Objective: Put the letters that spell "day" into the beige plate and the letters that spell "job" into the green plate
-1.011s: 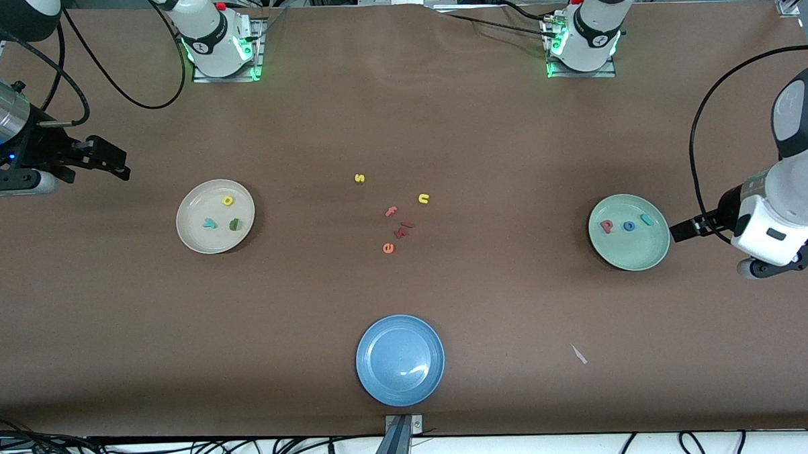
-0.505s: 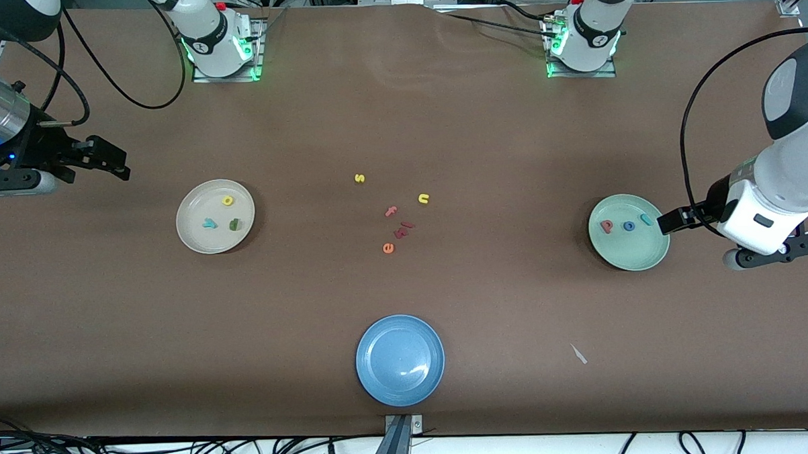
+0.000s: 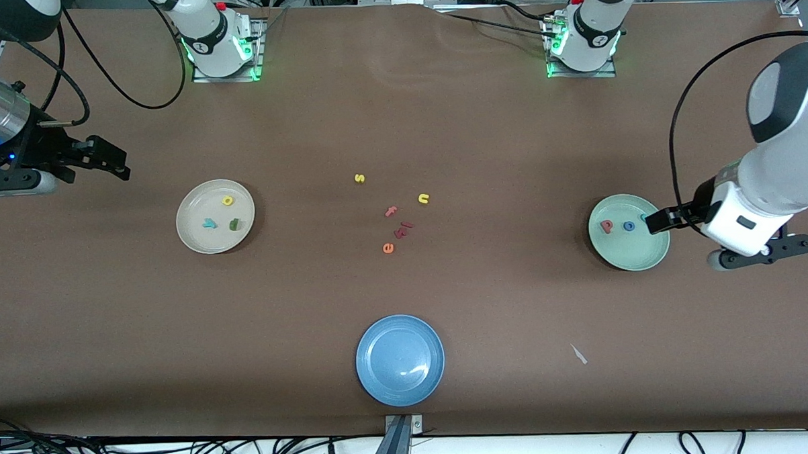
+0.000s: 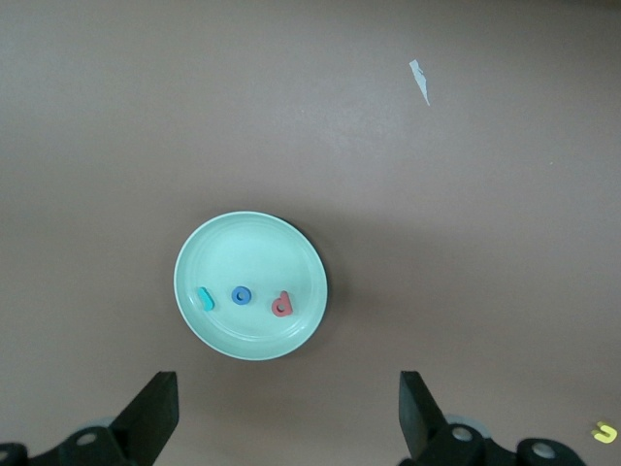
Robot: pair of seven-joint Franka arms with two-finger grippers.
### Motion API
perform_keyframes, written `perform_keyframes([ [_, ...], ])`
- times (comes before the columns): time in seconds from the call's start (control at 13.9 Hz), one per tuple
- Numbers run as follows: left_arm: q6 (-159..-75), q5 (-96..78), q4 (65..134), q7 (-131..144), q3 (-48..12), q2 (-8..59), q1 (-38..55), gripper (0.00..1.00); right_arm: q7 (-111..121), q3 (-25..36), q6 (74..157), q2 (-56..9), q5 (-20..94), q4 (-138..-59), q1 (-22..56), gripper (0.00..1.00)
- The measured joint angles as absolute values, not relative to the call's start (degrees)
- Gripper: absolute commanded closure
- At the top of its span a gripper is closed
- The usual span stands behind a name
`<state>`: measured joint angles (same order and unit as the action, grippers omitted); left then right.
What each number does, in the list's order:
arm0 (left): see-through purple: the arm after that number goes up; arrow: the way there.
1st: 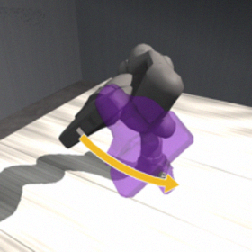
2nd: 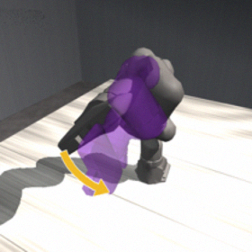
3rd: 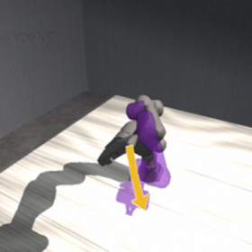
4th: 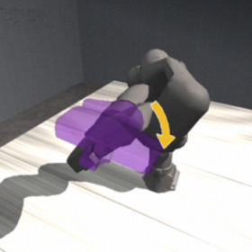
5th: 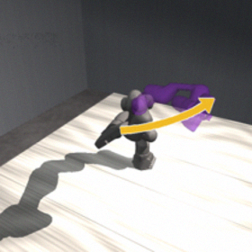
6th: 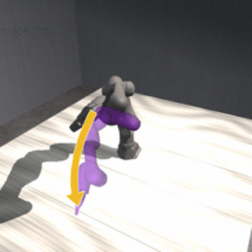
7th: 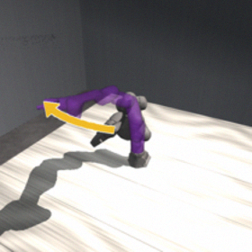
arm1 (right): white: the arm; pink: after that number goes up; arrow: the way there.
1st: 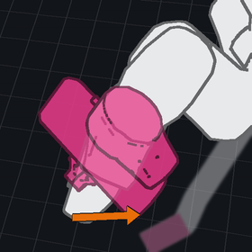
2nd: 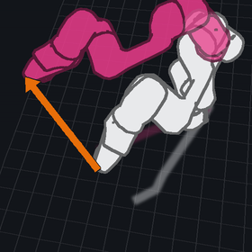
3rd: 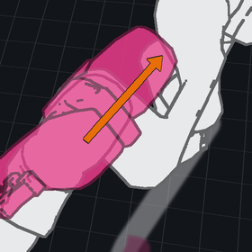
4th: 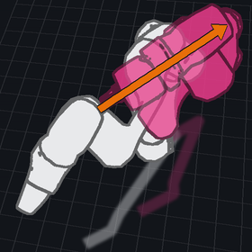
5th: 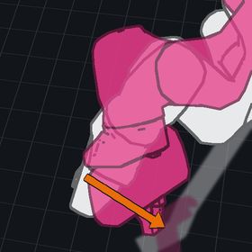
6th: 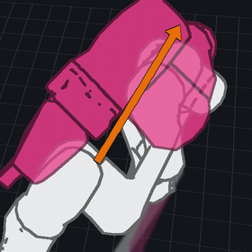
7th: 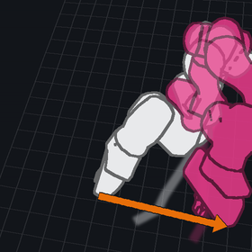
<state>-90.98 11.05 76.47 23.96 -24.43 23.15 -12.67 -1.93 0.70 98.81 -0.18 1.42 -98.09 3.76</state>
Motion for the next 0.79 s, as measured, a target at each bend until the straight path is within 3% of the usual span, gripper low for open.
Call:
perform_keyframes([
  [0.14,-90.65,5.47,76.39,20.57,-13.67,21.18,-5.35,0.0,-1.93,0.7,98.81,-0.18,1.42,-98.09,3.76,0.0],
  [0.22,-90.42,4.05,76.39,17.45,-11.11,20.56,-4.36,0.0,-1.93,0.7,98.81,-0.18,1.41,-98.09,3.76,0.0],
  [0.79,-89.97,1.14,77.2,8.04,-3.45,19.9,-0.96,0.0,-1.93,0.7,98.81,-0.18,1.41,-98.09,3.76,0.0],
])
